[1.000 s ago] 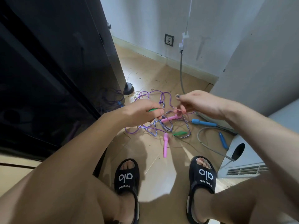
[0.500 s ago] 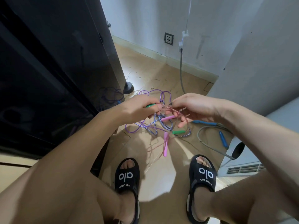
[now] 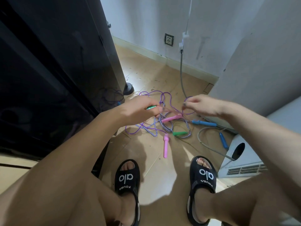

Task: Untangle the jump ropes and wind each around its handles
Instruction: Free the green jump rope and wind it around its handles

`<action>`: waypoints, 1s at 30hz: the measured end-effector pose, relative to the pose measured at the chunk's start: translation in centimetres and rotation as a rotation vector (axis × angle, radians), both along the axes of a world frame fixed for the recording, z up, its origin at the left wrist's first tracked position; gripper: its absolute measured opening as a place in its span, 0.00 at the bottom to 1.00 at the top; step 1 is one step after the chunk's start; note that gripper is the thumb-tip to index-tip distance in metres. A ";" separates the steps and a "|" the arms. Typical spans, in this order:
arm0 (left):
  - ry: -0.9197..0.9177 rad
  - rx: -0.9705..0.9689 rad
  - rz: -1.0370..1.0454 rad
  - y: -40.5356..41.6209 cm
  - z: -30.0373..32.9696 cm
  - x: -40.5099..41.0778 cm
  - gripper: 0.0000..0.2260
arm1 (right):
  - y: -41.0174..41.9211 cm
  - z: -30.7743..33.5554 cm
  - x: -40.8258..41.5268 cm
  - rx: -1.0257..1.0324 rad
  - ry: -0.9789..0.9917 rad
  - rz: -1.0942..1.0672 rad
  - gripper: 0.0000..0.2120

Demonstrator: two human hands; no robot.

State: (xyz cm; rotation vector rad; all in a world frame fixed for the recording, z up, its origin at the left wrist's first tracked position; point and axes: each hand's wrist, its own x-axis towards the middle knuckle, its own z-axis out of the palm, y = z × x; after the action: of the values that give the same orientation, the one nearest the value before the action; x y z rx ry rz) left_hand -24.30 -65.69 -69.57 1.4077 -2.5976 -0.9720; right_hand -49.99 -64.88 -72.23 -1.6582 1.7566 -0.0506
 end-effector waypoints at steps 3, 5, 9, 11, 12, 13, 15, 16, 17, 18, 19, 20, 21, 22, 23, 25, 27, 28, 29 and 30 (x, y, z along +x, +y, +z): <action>0.048 -0.017 -0.026 0.4 0.2 -0.8 0.17 | 1.1 1.7 4.8 0.166 -0.619 -0.024 0.16; 0.074 -0.017 -0.030 0.5 0.2 -1.0 0.17 | 1.1 2.0 5.5 0.206 -0.733 0.006 0.18; 0.079 -0.026 -0.008 0.2 0.0 -0.1 0.16 | 0.5 1.7 4.7 0.227 -0.786 -0.016 0.22; 0.074 -0.017 -0.014 0.3 0.0 0.1 0.15 | 0.5 1.5 4.5 0.195 -0.731 0.012 0.18; 0.068 -0.016 -0.019 0.3 0.0 0.1 0.14 | 0.4 1.3 4.4 0.178 -0.699 0.014 0.14; 0.059 -0.014 -0.022 0.2 0.0 0.1 0.14 | 0.3 1.2 4.4 0.174 -0.680 0.008 0.10; 0.046 -0.009 -0.020 0.1 0.1 0.2 0.14 | 0.1 1.0 4.1 0.185 -0.688 -0.028 0.08; 0.045 -0.008 -0.013 0.0 0.1 0.3 0.14 | 0.0 1.0 4.0 0.186 -0.688 -0.024 0.08; 0.051 -0.004 0.000 -0.1 0.1 0.5 0.14 | 0.0 1.0 3.8 0.184 -0.681 0.004 0.08; 0.063 0.003 0.018 -0.1 0.1 0.6 0.14 | 0.0 1.1 3.7 0.176 -0.670 0.037 0.08; 0.076 0.013 0.033 -0.2 0.1 0.7 0.14 | 0.1 1.2 3.6 0.160 -0.656 0.064 0.06; 0.083 0.019 0.045 -0.2 0.1 0.8 0.14 | 0.2 1.4 3.6 0.139 -0.645 0.077 0.04; 0.082 0.020 0.051 -0.2 0.1 0.8 0.14 | 0.3 1.5 3.6 0.121 -0.639 0.086 0.04; 0.077 0.018 0.050 -0.2 0.1 0.8 0.14 | 0.3 1.5 3.6 0.110 -0.630 0.094 0.04; 0.072 0.017 0.046 -0.2 0.1 0.7 0.14 | 0.3 1.6 3.5 0.105 -0.604 0.110 0.04; 0.061 0.009 0.036 -0.3 0.0 0.8 0.14 | 0.0 1.1 2.9 0.088 -0.473 0.157 0.05; 0.055 -0.007 0.045 -0.4 0.0 1.1 0.15 | -0.6 0.3 1.3 0.082 -0.229 0.208 0.06; 0.054 -0.014 0.053 -0.5 0.0 1.4 0.15 | -0.8 -0.2 0.2 0.100 -0.069 0.235 0.07; 0.053 -0.020 0.054 -0.5 0.0 1.6 0.15 | -0.9 -0.8 -0.8 0.140 0.093 0.256 0.07; 0.051 -0.023 0.051 -0.5 0.1 1.8 0.15 | -0.9 -1.2 -1.7 0.190 0.241 0.260 0.07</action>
State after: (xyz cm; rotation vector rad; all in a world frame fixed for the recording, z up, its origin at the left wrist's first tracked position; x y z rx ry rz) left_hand -22.53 -66.17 -69.49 1.4166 -2.5156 -0.9552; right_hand -51.71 -65.82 -73.48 -1.7926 1.6421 0.4390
